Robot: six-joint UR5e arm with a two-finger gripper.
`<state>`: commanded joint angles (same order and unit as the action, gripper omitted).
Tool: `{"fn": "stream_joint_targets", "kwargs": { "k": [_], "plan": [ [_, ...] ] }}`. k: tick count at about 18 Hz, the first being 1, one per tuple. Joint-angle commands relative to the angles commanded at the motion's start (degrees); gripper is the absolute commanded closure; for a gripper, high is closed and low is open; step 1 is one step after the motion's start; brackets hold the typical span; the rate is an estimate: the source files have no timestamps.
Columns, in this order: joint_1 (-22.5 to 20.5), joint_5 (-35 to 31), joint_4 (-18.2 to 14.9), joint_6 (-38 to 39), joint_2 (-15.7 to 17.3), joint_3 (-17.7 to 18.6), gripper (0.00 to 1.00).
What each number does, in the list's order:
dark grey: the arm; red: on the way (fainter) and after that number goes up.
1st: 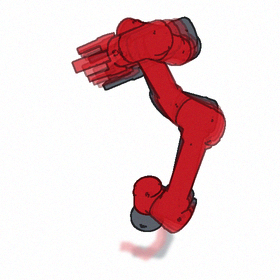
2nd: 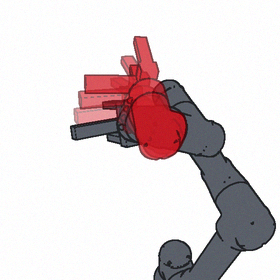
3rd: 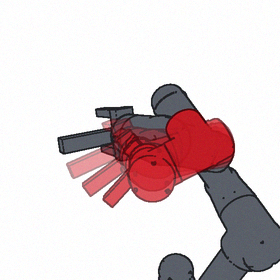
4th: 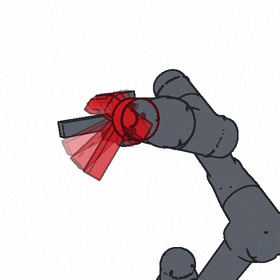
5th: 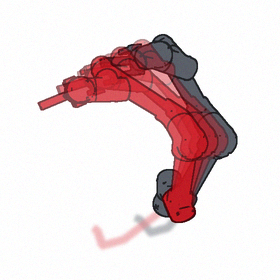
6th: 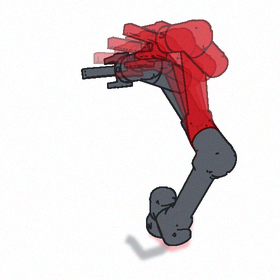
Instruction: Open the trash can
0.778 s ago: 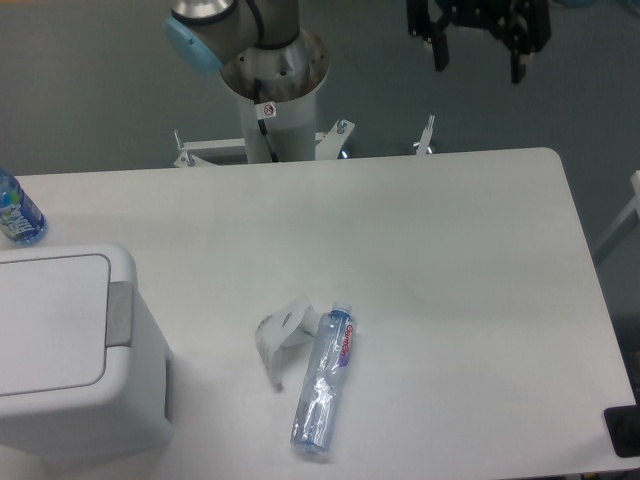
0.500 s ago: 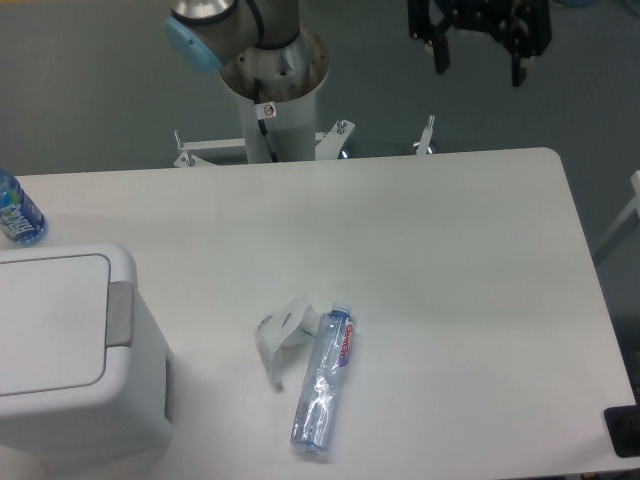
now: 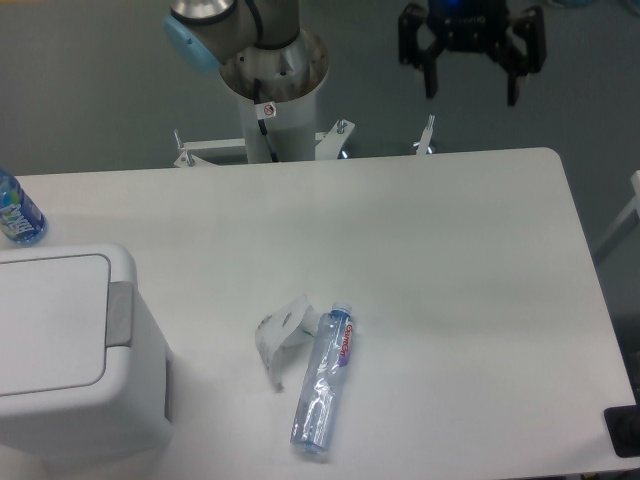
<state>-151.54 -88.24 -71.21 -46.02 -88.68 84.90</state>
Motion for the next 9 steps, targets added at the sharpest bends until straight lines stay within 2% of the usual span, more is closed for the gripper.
{"fn": "stream_joint_targets", "kwargs": {
  "k": [3,6,9],
  "plan": [
    [4.57,0.00,6.51,13.02,-1.85,0.71,0.00],
    [8.61,0.00,6.88,22.70,-3.34,0.71,0.00],
    [12.92,0.17,6.88,27.63,-4.48,0.53,0.00]
  ]
}}
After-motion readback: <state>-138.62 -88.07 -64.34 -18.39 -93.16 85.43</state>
